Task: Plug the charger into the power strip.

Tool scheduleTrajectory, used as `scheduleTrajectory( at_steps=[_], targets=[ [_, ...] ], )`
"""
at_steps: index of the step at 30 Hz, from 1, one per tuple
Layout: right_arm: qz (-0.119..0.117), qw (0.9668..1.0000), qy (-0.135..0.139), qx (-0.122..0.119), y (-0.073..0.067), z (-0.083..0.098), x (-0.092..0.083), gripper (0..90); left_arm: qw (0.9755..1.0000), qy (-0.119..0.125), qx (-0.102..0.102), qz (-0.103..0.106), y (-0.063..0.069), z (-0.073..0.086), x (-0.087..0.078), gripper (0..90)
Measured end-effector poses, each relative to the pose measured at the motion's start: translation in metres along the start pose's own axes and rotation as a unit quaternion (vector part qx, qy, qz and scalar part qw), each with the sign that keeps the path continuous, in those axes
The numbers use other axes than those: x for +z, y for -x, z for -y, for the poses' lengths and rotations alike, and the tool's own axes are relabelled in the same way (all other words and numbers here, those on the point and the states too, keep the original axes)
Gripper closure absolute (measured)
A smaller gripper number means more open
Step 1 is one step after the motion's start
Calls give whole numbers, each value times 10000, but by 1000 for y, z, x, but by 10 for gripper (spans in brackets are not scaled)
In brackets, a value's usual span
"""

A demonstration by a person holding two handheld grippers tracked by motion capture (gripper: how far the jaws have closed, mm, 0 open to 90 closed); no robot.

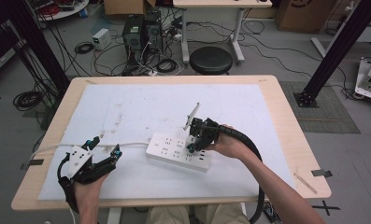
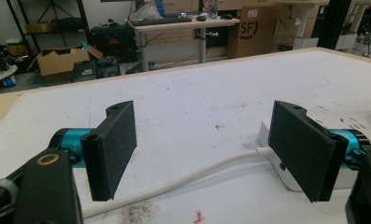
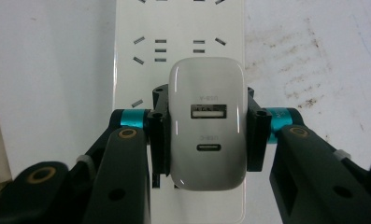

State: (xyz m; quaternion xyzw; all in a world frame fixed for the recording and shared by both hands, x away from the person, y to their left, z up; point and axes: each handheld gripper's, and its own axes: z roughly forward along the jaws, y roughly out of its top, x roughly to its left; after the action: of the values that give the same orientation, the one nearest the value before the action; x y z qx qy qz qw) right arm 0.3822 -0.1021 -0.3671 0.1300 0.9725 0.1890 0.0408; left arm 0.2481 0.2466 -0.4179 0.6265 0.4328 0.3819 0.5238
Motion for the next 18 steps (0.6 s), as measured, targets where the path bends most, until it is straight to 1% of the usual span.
scheduleTrajectory(
  at_steps=[1, 3, 4, 5, 7, 9, 10, 11, 12, 13, 14, 16, 17, 18],
  targets=[
    [-19, 10000, 55, -24, 1, 1, 1, 635, 10000, -20, 9, 5, 0, 0, 0, 236],
    [-175, 9997, 83, 153, 6, 2, 1, 635, 10000, -5, -15, 9, 0, 0, 0, 236],
    [-249, 9995, 55, 202, 8, 2, 1, 635, 10000, -10, -1, 6, 0, 0, 0, 236],
    [-275, 9995, 65, 166, 10, 1, 1, 635, 10000, -5, 9, 16, 0, 0, 0, 237],
    [-312, 9993, 7, 185, 10, -2, 2, 635, 10000, -9, 16, 15, 0, -1, 0, 236],
    [-288, 9995, -68, 92, 10, -6, 4, 635, 10000, 1, 9, 15, 0, -1, 1, 237],
    [-264, 9994, -238, 45, 9, -6, 10, 636, 10000, 16, -21, 23, 1, -1, 1, 236],
    [-302, 9995, -116, 71, 11, -6, 11, 636, 10000, 29, -10, 17, 1, -1, 1, 236],
    [-323, 9993, -147, 112, 11, -5, 10, 635, 10000, 17, 23, 23, 1, -1, 0, 237],
    [-329, 9994, -89, 109, 11, -4, 11, 636, 10000, 18, 6, 22, 1, -1, 1, 236],
    [-301, 9995, -100, 96, 10, -4, 10, 636, 10000, 2, -23, 26, 2, -1, 1, 236],
    [-310, 9994, -70, 109, 10, -3, 10, 636, 10000, -9, -10, 28, 1, -1, 1, 236],
    [-354, 9993, 50, 100, 12, 1, 10, 636, 10000, -16, 8, 35, 2, -1, 1, 236],
    [-360, 9993, 97, 100, 12, 3, 10, 637, 10000, 6, -14, 32, 2, -1, 1, 236]
  ],
)
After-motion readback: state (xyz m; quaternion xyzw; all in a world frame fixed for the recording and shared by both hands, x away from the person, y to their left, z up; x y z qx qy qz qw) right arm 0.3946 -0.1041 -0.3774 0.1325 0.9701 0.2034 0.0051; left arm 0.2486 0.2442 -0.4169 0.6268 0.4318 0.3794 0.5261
